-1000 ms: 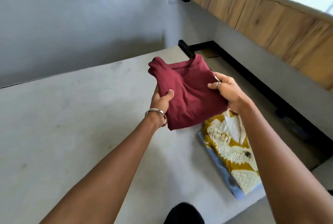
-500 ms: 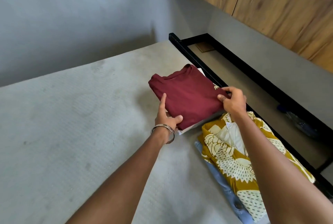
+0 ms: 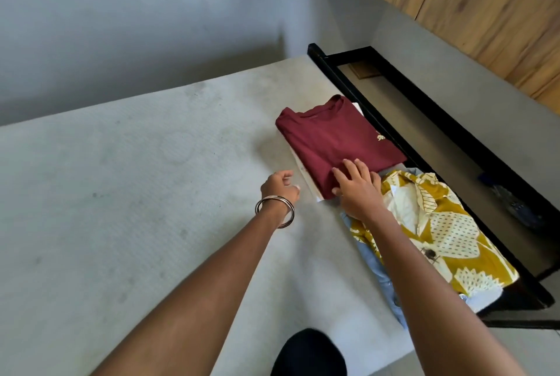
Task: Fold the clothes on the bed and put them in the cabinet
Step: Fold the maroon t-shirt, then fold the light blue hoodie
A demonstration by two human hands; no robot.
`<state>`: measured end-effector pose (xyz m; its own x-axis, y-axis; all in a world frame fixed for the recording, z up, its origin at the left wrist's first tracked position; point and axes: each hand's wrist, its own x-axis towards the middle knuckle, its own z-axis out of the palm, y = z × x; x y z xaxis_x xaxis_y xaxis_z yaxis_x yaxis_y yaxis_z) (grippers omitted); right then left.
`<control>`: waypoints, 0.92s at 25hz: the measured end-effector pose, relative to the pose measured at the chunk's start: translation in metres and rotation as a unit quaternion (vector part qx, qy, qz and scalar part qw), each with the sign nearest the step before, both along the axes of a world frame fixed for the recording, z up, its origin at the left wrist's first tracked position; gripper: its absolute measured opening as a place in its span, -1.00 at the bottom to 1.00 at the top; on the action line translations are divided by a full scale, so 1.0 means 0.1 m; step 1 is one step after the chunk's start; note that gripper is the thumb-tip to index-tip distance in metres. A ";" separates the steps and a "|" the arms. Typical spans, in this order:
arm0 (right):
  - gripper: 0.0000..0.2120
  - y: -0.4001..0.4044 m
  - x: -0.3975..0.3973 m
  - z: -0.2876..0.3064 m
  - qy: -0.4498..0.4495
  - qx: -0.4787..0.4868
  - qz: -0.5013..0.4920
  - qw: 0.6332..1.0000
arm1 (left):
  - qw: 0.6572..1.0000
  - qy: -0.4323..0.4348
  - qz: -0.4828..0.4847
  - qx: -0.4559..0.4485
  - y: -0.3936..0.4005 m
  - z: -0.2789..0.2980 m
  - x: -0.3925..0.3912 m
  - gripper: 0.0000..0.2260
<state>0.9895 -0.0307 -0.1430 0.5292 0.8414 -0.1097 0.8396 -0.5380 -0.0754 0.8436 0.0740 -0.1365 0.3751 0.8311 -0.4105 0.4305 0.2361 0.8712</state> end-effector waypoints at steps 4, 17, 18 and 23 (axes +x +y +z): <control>-0.62 0.14 -0.72 0.19 0.055 0.092 -0.036 0.994 | 0.993 0.070 -0.056 0.076 -0.08 0.18 -0.66 -0.77; -0.52 0.54 -4.44 1.01 0.452 0.254 0.068 0.852 | 0.971 0.032 0.182 0.152 -0.18 0.93 -4.62 -0.75; -0.52 0.61 -4.71 1.01 0.456 0.232 0.096 0.854 | 0.964 0.040 0.213 0.151 -0.10 0.93 -4.98 -0.74; -0.62 1.22 -5.86 0.96 0.445 0.150 0.215 0.856 | 0.869 0.207 0.397 0.209 0.48 0.90 -6.58 -0.79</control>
<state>0.4035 0.0909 -0.0473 -0.0176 0.9984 -0.0541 0.4938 -0.0383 -0.8687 0.1855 0.1216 -0.0461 -0.4933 0.8694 0.0275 0.5740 0.3017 0.7612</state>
